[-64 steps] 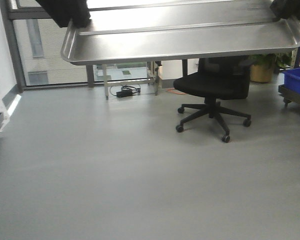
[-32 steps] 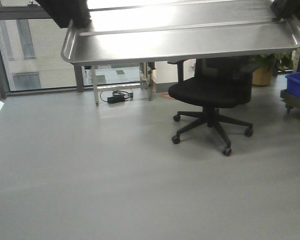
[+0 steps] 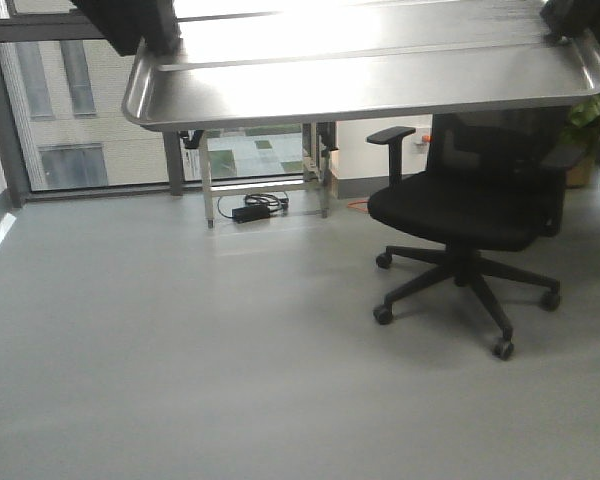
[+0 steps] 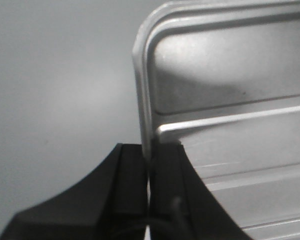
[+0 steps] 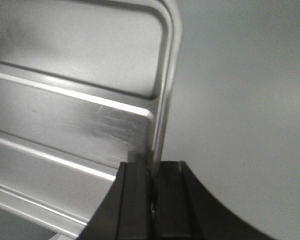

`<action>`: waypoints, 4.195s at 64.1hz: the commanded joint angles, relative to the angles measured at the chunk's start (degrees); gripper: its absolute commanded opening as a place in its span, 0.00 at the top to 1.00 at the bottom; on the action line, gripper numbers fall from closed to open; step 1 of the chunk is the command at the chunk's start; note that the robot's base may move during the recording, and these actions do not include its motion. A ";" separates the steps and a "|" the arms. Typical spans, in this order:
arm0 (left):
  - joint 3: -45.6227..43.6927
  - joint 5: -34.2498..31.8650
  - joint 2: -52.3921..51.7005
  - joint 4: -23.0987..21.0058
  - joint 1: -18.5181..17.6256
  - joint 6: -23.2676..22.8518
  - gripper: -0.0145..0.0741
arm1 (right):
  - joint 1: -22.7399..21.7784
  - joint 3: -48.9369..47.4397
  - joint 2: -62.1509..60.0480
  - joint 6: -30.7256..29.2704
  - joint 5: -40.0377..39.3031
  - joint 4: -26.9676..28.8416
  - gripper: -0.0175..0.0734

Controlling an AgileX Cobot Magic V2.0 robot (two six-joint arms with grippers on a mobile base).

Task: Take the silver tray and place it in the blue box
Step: 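Hold the silver tray raised in both grippers while the base drives, then lower the silver tray with both grippers into the blue bin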

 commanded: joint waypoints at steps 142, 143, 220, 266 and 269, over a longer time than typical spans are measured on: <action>-1.13 2.68 -2.29 4.84 0.03 1.90 0.95 | -0.61 -2.05 -1.57 -0.71 -2.33 -5.07 0.75; -1.13 2.68 -2.29 4.84 0.03 1.90 0.95 | -0.61 -2.05 -1.57 -0.71 -2.33 -5.07 0.75; -1.13 2.68 -2.29 4.44 0.03 1.90 0.95 | -0.61 -2.05 -1.57 -0.71 -2.33 -5.07 0.75; -1.13 2.68 -2.29 4.44 0.03 1.90 0.95 | -0.61 -2.05 -1.57 -0.71 -2.33 -5.07 0.75; -1.13 2.68 -2.29 4.44 0.03 1.90 0.95 | -0.61 -2.05 -1.57 -0.71 -2.33 -5.07 0.75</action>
